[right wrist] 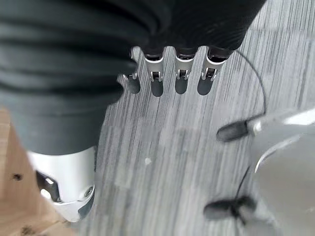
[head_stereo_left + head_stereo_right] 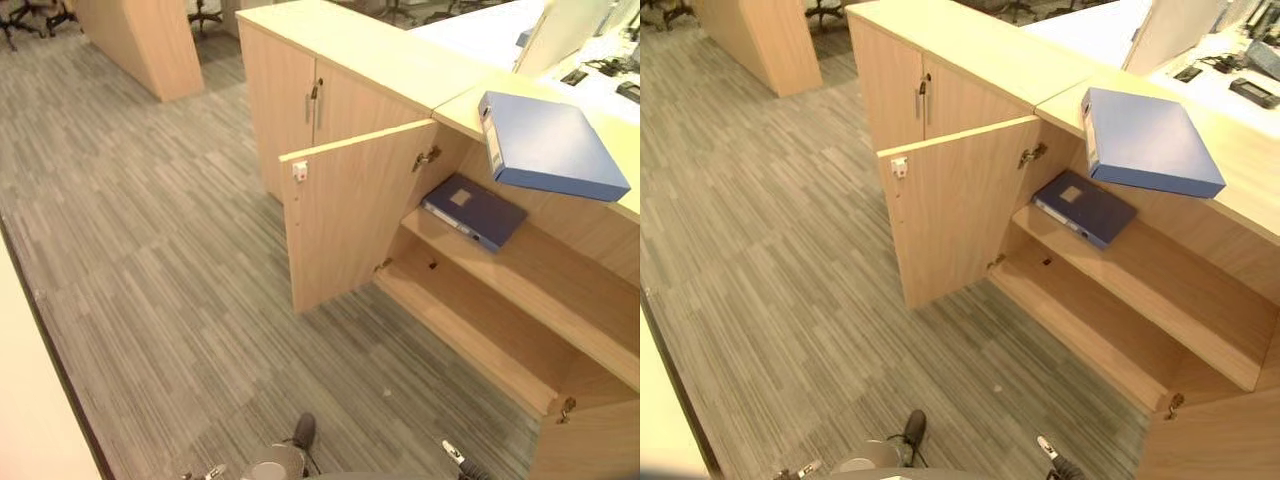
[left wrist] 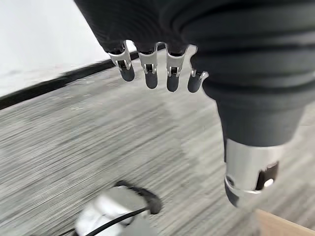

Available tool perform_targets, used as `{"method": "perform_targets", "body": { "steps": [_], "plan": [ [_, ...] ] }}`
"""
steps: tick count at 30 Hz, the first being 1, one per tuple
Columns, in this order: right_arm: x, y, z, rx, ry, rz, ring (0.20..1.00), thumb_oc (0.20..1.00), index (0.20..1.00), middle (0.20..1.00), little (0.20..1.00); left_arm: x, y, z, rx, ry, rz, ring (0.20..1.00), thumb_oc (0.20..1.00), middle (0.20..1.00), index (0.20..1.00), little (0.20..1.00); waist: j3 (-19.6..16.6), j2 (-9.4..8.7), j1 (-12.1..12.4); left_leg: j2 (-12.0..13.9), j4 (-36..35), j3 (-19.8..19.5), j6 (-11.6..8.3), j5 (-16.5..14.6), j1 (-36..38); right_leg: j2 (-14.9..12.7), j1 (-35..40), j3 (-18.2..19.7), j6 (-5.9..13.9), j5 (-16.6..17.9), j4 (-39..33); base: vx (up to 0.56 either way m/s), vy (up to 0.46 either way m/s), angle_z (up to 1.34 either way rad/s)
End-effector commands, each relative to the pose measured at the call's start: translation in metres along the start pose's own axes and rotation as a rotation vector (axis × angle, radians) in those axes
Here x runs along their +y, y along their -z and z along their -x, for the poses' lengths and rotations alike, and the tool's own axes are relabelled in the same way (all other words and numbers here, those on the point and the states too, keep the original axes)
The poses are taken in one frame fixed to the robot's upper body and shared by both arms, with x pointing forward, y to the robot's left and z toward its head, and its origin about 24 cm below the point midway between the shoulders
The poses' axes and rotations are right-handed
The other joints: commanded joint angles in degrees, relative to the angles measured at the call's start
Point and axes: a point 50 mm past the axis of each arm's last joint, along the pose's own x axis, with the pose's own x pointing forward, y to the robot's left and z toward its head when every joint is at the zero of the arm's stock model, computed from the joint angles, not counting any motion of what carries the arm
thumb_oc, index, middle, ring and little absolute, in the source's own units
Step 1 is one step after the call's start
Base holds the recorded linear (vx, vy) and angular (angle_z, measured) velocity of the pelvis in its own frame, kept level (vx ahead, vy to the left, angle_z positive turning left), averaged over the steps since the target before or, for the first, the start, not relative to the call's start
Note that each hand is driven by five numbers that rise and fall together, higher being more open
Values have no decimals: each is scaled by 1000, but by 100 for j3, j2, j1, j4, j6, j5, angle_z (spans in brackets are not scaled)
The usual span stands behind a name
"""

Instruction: Put the empty folder in the office cabinet

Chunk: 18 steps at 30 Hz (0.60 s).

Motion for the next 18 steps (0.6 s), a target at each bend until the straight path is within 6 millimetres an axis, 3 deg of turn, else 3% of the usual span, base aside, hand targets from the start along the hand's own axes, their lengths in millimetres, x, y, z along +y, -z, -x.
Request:
{"method": "perform_targets", "body": {
  "steps": [1, 10, 11, 12, 13, 14, 15, 16, 18],
  "plan": [
    [-7, -19, 0, -57, 6, -2, 1000, 1000, 1000, 1000, 1000, -1, 17, 3, 50, -5, -27, 1000, 1000, 1000, 1000, 1000, 0, 305, 159, 186, 498, -300, -83, -555, -215, 231, -570, 138, -34, 407, 7, 41, 129, -31],
    [-5, -22, 0, -62, -4, 8, 1000, 1000, 1000, 1000, 1000, 1, 23, 4, 68, 0, -42, 1000, 1000, 1000, 1000, 1000, -6, 419, 89, -12, 383, 1, 157, -772, -36, -233, -893, 180, 265, 628, 317, 13, 181, -26],
    [-6, -25, 0, -70, -1, 12, 1000, 1000, 1000, 1000, 1000, 5, 31, 6, 101, -4, -50, 1000, 1000, 1000, 1000, 1000, 153, 507, 175, 17, 499, 366, 250, -996, 95, -816, -1138, -459, 215, 1091, 1043, -29, 267, -44],
    [-6, -25, 0, -70, -1, 12, 1000, 1000, 1000, 1000, 1000, 5, 31, 6, 101, -4, -50, 1000, 1000, 1000, 1000, 1000, 161, 508, 178, 16, 509, 369, 251, -1004, 99, -818, -1133, -456, 216, 1088, 1048, -33, 251, -42],
    [-5, -26, 0, -75, -4, 15, 1000, 1000, 1000, 1000, 1000, 7, 33, 6, 111, -8, -49, 1000, 1000, 1000, 1000, 1000, 206, 541, 258, 109, 567, 514, 222, -1060, 137, -990, -1083, -970, 139, 1065, 1190, 67, 93, -116],
    [-3, -27, 0, -77, -10, 25, 1000, 1000, 1000, 1000, 1000, 9, 37, 7, 124, -12, -56, 1000, 1000, 1000, 1000, 1000, 161, 529, 372, 203, 550, 760, 162, -1181, 248, -1172, -994, -1698, 206, 1044, 1233, 91, 88, -127],
    [-3, -26, 0, -75, -10, 25, 1000, 1000, 1000, 1000, 1000, 10, 37, 7, 125, -13, -57, 1000, 1000, 1000, 1000, 1000, 182, 529, 376, 207, 552, 760, 153, -1233, 306, -1170, -944, -1695, 232, 1008, 1247, 93, 85, -117],
    [-1, -28, 0, -82, -16, 29, 1000, 1000, 1000, 1000, 1000, 11, 37, 7, 127, -15, -58, 1000, 1000, 1000, 1000, 1000, 176, 502, 413, 222, 542, 873, 150, -1221, 324, -1187, -966, -1984, 249, 1045, 1201, 63, 19, -71],
    [6, -33, -1, -98, -34, 38, 1000, 1000, 1000, 1000, 1000, 15, 38, 7, 127, -25, -57, 1000, 1000, 1000, 1000, 1000, 212, 451, 414, 294, 461, 1061, 126, -1273, 483, -989, -1249, -2234, 306, 1055, 1161, 91, 13, -54]
  ]
}}
